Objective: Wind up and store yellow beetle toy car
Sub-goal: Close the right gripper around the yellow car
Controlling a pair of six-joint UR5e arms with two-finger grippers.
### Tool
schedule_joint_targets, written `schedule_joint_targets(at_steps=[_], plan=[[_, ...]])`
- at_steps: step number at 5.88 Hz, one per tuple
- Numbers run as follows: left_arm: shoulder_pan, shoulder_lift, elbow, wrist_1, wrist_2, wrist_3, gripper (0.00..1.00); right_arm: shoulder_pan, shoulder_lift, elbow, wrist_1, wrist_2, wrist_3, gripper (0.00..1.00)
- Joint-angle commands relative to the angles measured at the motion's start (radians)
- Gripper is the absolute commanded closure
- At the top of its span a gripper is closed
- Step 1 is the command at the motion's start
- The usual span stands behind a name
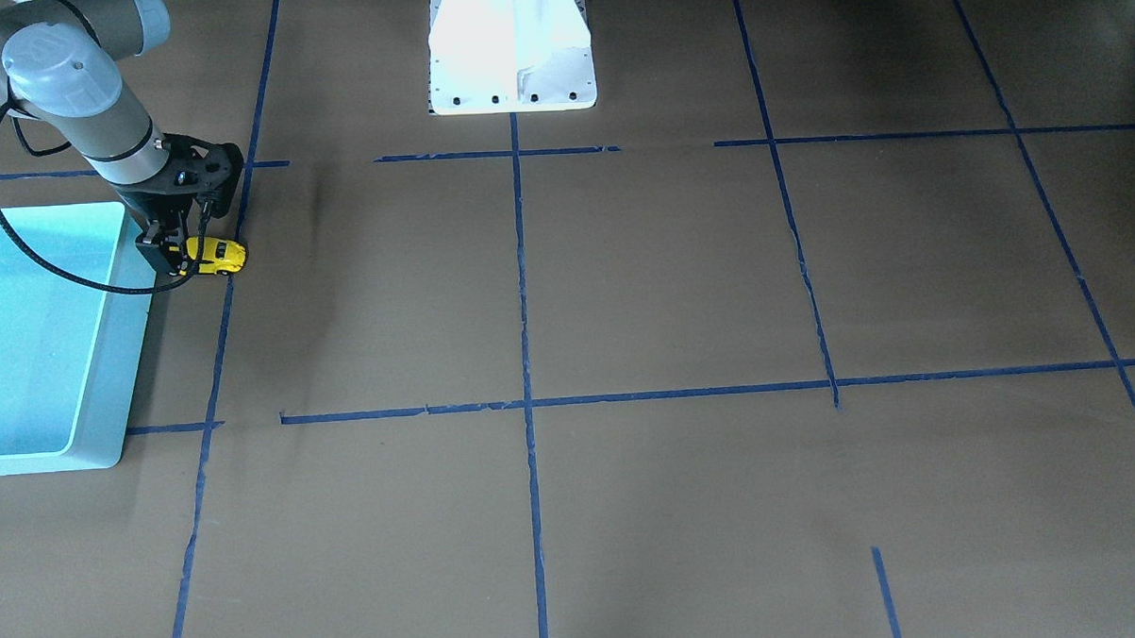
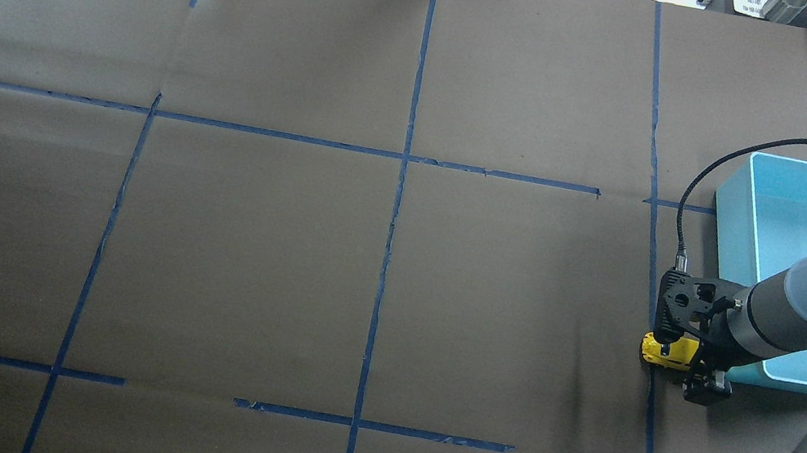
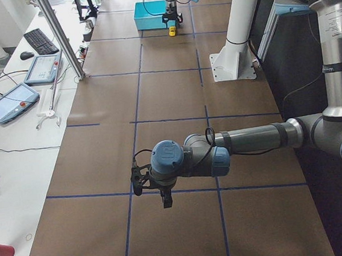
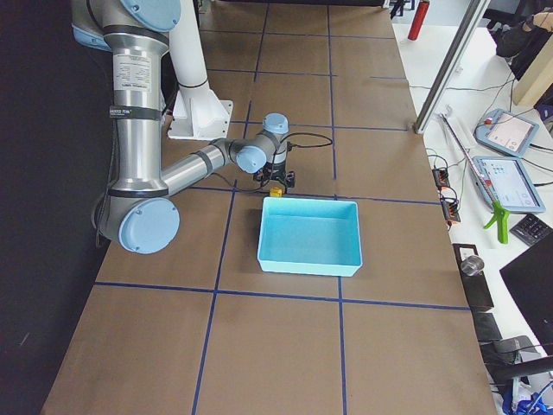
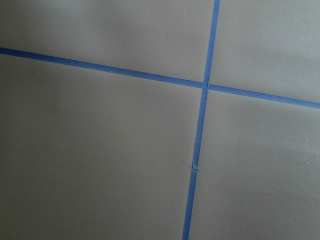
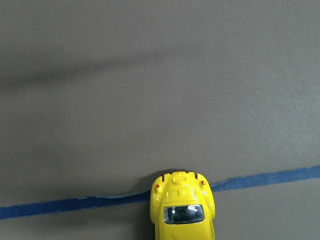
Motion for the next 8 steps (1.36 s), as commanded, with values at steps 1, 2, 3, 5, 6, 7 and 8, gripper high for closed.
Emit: schedule_joint_targets(at_steps=[1, 2, 3, 5, 6, 7, 8], plan=[[0.013, 0.002, -0.011, 0.002, 0.0, 0.0, 0.0, -0.015, 0.005, -0.027, 0.005, -0.019, 0.001, 0.0], [0.019, 0.003, -0.011, 0.005, -0.001, 0.002, 0.0, -0.025, 0.005, -0.032, 0.004, -0.022, 0.001, 0.0], [0.019, 0.002, -0.009, 0.021, -0.003, 0.002, 0.0, -0.029, 0.005, -0.04, 0.004, -0.02, -0.002, 0.0], [0.017, 0.012, -0.008, 0.026, -0.001, 0.0, 0.0, -0.027, 0.005, -0.031, 0.002, -0.013, -0.039, 0.58], [0.017, 0.011, -0.009, 0.026, 0.0, 0.0, 0.0, -0.026, 0.005, -0.027, 0.001, -0.013, -0.042, 0.91], [0.016, 0.014, -0.009, 0.025, -0.001, 0.002, 0.0, -0.029, 0.001, -0.021, -0.005, -0.011, -0.044, 0.97], [0.011, 0.014, -0.012, 0.023, -0.004, 0.002, 0.0, -0.032, -0.003, 0.006, -0.016, -0.006, -0.044, 1.0]])
